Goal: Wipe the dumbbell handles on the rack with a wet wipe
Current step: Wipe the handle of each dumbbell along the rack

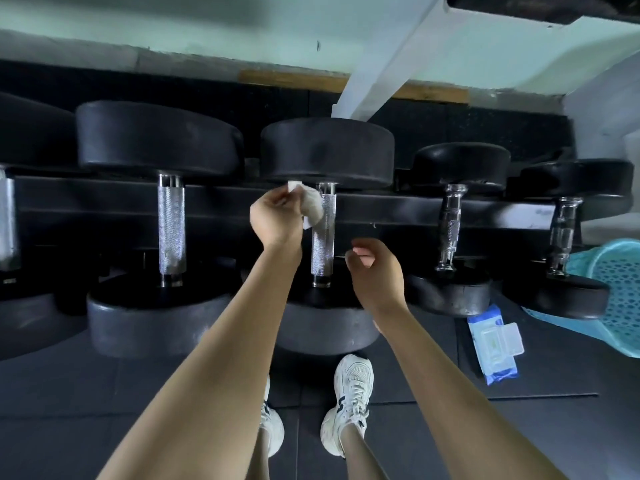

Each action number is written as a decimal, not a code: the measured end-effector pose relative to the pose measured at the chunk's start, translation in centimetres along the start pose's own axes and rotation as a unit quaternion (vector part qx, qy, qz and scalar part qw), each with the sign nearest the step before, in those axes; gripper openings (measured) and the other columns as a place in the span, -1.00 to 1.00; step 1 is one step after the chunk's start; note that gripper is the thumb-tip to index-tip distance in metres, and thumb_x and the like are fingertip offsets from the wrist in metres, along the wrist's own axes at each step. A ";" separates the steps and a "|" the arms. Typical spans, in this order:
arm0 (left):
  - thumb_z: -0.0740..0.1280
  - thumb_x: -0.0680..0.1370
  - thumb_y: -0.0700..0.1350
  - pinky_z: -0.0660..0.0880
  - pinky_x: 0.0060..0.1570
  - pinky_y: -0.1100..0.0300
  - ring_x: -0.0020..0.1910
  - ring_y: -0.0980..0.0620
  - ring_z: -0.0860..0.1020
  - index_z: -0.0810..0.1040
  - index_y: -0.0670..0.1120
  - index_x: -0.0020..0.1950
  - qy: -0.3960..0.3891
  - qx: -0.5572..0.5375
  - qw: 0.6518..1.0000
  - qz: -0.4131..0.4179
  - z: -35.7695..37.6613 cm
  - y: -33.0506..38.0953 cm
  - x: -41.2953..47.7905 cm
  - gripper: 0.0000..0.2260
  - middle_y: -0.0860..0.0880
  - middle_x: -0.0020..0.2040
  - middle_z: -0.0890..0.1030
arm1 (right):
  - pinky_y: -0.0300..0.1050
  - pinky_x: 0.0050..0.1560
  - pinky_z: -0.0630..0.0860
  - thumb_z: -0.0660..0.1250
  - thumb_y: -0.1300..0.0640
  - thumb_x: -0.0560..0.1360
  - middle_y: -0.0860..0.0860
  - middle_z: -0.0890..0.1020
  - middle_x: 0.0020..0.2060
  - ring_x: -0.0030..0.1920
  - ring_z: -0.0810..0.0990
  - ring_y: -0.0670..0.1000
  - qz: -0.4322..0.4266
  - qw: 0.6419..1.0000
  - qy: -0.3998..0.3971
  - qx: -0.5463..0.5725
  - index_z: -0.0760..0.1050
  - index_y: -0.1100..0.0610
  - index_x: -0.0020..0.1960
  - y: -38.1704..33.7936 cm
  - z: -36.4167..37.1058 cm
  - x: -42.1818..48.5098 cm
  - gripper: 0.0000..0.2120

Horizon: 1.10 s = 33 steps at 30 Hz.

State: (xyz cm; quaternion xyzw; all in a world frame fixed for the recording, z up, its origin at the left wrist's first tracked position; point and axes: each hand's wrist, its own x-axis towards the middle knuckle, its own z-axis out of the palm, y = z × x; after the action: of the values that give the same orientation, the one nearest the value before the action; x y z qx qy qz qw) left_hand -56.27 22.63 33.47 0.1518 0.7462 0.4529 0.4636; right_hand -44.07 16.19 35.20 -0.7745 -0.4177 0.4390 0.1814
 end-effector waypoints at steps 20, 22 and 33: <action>0.16 0.43 0.29 0.50 -0.19 0.19 -0.28 0.02 0.61 0.53 -0.36 -0.11 -0.299 0.200 0.926 0.115 1.1 -4.5 2.1 -0.34 -0.12 -0.25 0.64 | -0.16 -0.14 0.46 0.17 0.23 0.51 0.05 0.67 -0.09 -0.06 0.60 0.08 -0.003 0.994 0.016 -0.108 0.58 0.12 0.08 0.2 0.7 -0.5 -0.74; 0.16 0.49 0.21 0.54 -0.12 0.06 -0.27 -0.08 0.61 0.55 -0.32 -0.22 -0.336 0.236 0.903 0.126 -0.1 -4.9 1.4 -0.43 -0.13 -0.29 0.65 | -0.15 -0.17 0.44 0.16 0.22 0.51 0.04 0.66 -0.10 -0.09 0.60 0.08 -0.001 0.993 0.013 -0.113 0.59 0.11 0.05 0.2 0.7 -0.5 -0.76; 0.22 0.60 -0.04 0.59 -0.02 0.11 -0.54 0.19 0.24 0.16 -0.12 -0.45 -0.295 0.077 0.942 0.138 2.3 -2.9 2.3 -0.54 0.04 -0.50 0.22 | -0.25 -0.17 0.32 0.15 0.24 0.52 0.04 0.66 -0.02 -0.01 0.59 0.06 -0.001 0.995 0.018 -0.102 0.57 0.11 0.13 0.5 0.7 -0.4 -0.72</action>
State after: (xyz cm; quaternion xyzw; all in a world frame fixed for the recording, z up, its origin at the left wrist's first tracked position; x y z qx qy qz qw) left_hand -55.06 23.77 29.51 0.4152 0.5803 0.3888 0.5828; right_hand -44.56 15.49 34.70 -0.7963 -0.4579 0.3800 0.1091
